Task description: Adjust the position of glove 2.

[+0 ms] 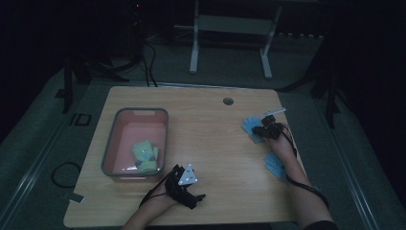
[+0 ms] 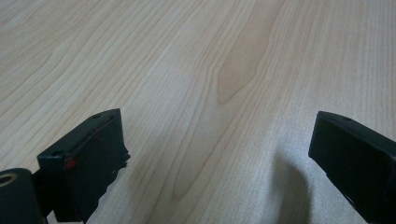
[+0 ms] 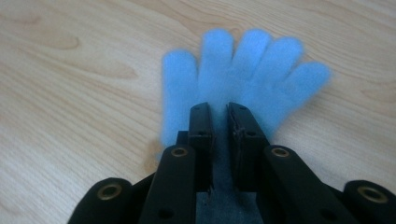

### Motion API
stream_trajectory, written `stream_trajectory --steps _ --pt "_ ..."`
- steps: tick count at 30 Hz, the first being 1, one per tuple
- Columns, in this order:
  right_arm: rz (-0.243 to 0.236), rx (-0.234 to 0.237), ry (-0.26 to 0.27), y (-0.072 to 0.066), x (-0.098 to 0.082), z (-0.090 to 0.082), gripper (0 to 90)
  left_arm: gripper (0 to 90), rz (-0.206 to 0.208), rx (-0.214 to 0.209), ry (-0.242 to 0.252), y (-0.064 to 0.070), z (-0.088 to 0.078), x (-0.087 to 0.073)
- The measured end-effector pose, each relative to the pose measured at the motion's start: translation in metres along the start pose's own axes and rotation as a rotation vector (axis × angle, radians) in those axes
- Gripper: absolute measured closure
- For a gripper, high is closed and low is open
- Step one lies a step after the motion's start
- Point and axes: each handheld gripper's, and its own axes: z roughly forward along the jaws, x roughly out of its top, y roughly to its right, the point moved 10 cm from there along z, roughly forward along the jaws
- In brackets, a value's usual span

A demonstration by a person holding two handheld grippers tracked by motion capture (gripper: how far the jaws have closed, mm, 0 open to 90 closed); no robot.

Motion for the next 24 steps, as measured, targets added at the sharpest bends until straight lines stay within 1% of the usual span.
stream_trajectory --steps 1,5,7,9,10,11,12,13,14,15,16,18,19,20,21,22,23,24 --pt "0.014 -0.007 -0.003 0.0 0.0 0.0 81.6 4.1 0.002 0.002 0.001 0.0 0.0 0.0" --pt "0.037 -0.045 -0.009 -0.002 0.002 -0.002 83.0 4.1 0.007 0.004 -0.004 0.0 0.0 0.0" --pt "0.045 -0.046 -0.005 -0.002 0.002 -0.004 83.2 4.1 0.004 0.001 -0.003 0.0 0.0 -0.001" --pt "0.081 -0.044 0.021 -0.005 0.006 -0.01 83.2 4.1 0.007 0.0 -0.006 0.0 0.0 -0.001" --pt "0.107 -0.046 0.041 -0.008 0.008 -0.018 83.3 4.1 0.006 0.0 -0.005 0.0 0.001 -0.001" --pt "0.107 -0.046 0.041 -0.008 0.008 -0.018 83.3 4.1 0.008 0.0 -0.008 0.0 0.001 -0.001" --pt "0.108 -0.047 0.047 -0.012 0.01 -0.022 83.6 4.1 0.009 0.002 -0.009 0.0 0.001 -0.002" --pt "0.101 -0.05 0.047 -0.015 0.011 -0.026 86.7 4.1 0.009 0.003 -0.01 0.0 0.001 -0.002" --pt "0.101 -0.054 0.055 -0.018 0.013 -0.031 86.6 4.1 0.009 0.002 -0.01 0.0 0.001 -0.002" --pt "0.112 -0.039 0.077 -0.027 0.018 -0.042 86.7 4.1 0.009 0.002 -0.008 0.0 0.001 -0.002" --pt "0.112 -0.039 0.077 -0.027 0.018 -0.042 86.7 4.1 0.009 0.002 -0.007 0.0 0.001 -0.001" --pt "0.082 -0.058 0.094 -0.038 0.023 -0.055 87.0 4.1 0.008 0.002 -0.009 0.0 0.001 -0.002" --pt "0.08 -0.05 0.1 -0.042 0.025 -0.058 87.2 4.1 0.009 0.003 -0.008 0.0 0.001 -0.002" --pt "0.067 -0.045 0.106 -0.048 0.026 -0.063 87.4 4.1 0.008 0.002 -0.009 0.0 0.001 -0.002" --pt "0.042 -0.061 0.114 -0.054 0.029 -0.069 87.4 4.1 0.009 0.003 -0.008 0.0 0.001 -0.002" --pt "0.032 -0.061 0.116 -0.058 0.03 -0.073 87.4 4.1 0.009 0.003 -0.008 0.0 0.001 -0.002" --pt "0.034 -0.048 0.129 -0.068 0.032 -0.082 87.4 4.1 0.01 0.003 -0.009 0.0 0.001 -0.002" --pt "0.034 -0.048 0.129 -0.068 0.032 -0.082 87.4 4.1 0.011 0.004 -0.008 0.0 0.001 -0.002"
